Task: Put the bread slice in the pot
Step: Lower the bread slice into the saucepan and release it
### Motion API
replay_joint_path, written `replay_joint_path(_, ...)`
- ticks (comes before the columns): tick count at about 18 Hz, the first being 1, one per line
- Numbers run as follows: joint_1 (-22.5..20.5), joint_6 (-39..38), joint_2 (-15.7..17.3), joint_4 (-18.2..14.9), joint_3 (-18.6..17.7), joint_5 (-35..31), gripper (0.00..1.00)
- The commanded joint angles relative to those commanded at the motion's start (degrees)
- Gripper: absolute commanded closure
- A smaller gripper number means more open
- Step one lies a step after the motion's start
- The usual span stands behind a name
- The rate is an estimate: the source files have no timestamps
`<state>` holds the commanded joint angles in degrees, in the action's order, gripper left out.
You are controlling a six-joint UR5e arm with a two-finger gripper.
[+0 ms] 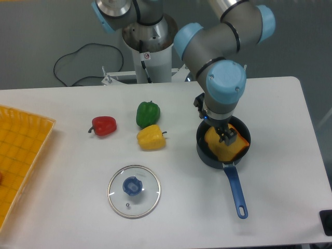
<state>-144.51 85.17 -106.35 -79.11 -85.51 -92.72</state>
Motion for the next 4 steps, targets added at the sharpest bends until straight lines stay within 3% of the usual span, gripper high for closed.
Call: replay_joint_path(4, 3.61, -0.35, 1.14, 0.36, -0.26, -0.18, 0.00)
